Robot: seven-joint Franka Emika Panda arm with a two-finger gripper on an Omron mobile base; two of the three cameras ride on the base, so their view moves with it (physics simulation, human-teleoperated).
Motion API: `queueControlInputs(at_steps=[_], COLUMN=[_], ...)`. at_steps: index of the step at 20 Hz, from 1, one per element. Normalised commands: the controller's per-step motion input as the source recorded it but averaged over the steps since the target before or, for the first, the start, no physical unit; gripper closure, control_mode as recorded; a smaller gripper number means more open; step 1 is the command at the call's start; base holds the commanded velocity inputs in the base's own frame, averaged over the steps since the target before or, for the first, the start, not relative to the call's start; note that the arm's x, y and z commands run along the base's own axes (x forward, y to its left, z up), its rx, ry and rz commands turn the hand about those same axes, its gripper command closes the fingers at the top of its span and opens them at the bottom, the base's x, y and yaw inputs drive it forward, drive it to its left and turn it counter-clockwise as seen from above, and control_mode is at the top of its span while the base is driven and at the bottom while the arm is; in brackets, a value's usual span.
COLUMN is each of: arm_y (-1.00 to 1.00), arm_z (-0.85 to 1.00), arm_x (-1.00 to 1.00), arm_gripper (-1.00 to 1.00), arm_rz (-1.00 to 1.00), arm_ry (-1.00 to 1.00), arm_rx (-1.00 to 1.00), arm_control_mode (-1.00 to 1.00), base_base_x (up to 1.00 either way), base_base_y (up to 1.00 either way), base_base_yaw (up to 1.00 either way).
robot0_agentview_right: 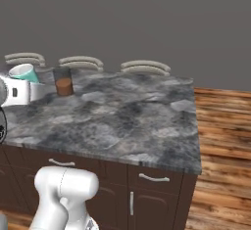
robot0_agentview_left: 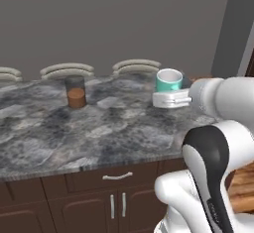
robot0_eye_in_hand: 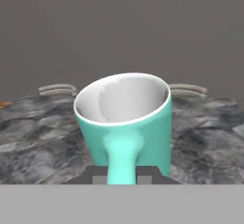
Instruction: Open the cabinet directly in front. Then move the wine and the mug to the dining counter with the jar on it.
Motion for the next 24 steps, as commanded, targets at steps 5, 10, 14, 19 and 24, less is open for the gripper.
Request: queueControlInputs(at_steps=[5, 10, 14, 19, 24], arm_y=[-0.02, 0.04, 0.07, 0.10, 0.05], arm_z=[-0.27, -0.57, -0.28, -0.15, -0.61], arm_x=[0.81, 0.59, 0.41, 0.00, 0.00], arm_gripper=[1.00, 1.00, 1.00, 1.00, 1.00], arm_rz=[0.29, 0.27, 0.11, 0.00, 0.00], arm_ry=[0.19, 0.11, 0.05, 0.00, 0.00], arm_rx=[0.14, 0.13, 0.01, -0.08, -0.18], arm_control_mode=[-1.00, -1.00, -1.00, -1.00, -1.00], base_base_x=[0.00, 0.00, 0.00, 0.00, 0.00], base_base_y=[0.00, 0.00, 0.00, 0.00, 0.00], base_base_yaw=[0.00, 0.00, 0.00, 0.00, 0.00])
